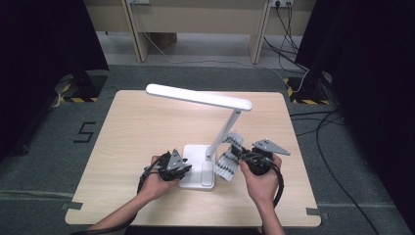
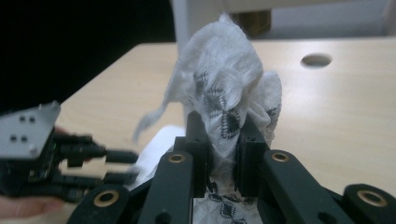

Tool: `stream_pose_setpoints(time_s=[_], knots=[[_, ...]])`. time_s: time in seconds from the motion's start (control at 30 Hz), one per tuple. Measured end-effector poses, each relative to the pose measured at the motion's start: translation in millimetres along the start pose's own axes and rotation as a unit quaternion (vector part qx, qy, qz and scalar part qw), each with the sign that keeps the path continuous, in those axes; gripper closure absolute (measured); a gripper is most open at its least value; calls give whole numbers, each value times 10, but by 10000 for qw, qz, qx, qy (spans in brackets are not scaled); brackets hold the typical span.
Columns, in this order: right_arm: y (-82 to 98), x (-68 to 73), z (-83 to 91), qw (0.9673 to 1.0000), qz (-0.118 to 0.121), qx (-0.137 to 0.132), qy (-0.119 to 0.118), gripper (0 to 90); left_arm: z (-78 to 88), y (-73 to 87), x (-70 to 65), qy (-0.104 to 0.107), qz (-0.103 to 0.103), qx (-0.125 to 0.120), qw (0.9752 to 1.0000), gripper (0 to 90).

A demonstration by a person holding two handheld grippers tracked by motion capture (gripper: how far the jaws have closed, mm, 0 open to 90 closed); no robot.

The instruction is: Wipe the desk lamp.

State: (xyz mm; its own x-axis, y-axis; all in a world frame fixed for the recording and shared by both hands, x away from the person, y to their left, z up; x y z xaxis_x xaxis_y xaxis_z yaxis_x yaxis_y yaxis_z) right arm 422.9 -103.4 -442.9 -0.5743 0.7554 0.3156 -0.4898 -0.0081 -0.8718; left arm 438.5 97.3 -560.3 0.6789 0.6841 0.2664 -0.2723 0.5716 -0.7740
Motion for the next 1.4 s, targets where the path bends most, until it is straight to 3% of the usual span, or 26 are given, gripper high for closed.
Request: stream_pose_setpoints(time_s=[0.23, 0.57, 0.93, 1.4], knots=[[-429, -10, 180, 9973, 313, -586, 298, 791, -3, -3, 1, 8, -16, 0, 10000, 667], [-810, 92, 226, 9921, 691, -941, 453, 779, -4, -5, 1, 8, -31, -4, 10000, 668], [-817, 104, 171, 9872, 1222, -718, 730, 780, -7, -10, 1, 13, -74, 4, 10000, 669], [-710, 73, 74, 9894, 1186, -572, 613, 780, -8, -11, 0, 12, -91, -2, 10000, 671]])
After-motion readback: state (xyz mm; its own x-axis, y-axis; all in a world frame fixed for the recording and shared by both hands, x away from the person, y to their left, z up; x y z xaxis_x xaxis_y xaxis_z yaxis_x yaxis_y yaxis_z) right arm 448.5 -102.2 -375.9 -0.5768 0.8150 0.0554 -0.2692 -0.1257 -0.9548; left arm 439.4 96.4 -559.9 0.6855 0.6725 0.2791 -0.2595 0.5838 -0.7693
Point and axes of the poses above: each handheld gripper's, and its own axes: z roughly backward along the jaws, y roughly out of its underside, x roughly to its left, the point moved 9 cm from there along -z, roughly forward along the jaws, and after that the axes turned 9 degrees about -y, right-handed, at the moved point
